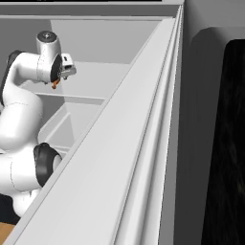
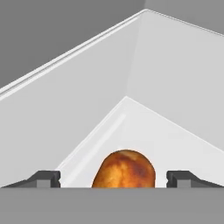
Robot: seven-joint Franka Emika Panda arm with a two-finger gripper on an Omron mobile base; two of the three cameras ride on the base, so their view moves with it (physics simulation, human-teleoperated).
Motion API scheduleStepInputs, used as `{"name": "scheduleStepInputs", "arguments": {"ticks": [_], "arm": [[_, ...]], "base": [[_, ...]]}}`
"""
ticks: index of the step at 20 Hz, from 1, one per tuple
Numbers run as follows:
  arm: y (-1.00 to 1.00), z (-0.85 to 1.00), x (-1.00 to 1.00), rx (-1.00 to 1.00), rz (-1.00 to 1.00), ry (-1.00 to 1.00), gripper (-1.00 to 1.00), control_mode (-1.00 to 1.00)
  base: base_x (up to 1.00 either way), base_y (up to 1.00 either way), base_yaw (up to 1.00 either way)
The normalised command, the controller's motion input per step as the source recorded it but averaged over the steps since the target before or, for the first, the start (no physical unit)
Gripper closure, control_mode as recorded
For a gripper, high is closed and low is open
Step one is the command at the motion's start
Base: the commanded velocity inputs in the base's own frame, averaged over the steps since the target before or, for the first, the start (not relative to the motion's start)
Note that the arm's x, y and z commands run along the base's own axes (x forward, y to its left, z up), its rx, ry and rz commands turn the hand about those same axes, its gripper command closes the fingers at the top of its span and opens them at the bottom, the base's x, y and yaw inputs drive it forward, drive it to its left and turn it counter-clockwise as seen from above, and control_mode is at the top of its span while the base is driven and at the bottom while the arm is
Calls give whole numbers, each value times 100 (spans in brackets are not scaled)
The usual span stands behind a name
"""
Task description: Place one corn and one chicken drumstick in each tupperware on the nearby counter, to pack two identical lunches.
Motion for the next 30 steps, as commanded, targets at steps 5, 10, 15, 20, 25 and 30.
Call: {"name": "scheduleStepInputs", "arguments": {"ticks": [5, 10, 15, 20, 25, 30], "arm": [[0, -16, 0, 1, -2, 0, -100, -100], [0, -11, -8, 0, -8, 0, -100, -100], [-2, 0, -3, 2, -13, 0, -100, -100], [0, -7, 0, 0, -9, 1, -100, -100], [0, -15, 0, 0, -4, 4, 100, -100], [0, -7, 0, 0, -1, 8, 100, -100]], "base": [[0, 0, 0], [0, 0, 0], [0, 0, 0], [0, 0, 0], [0, 0, 0], [0, 0, 0]]}}
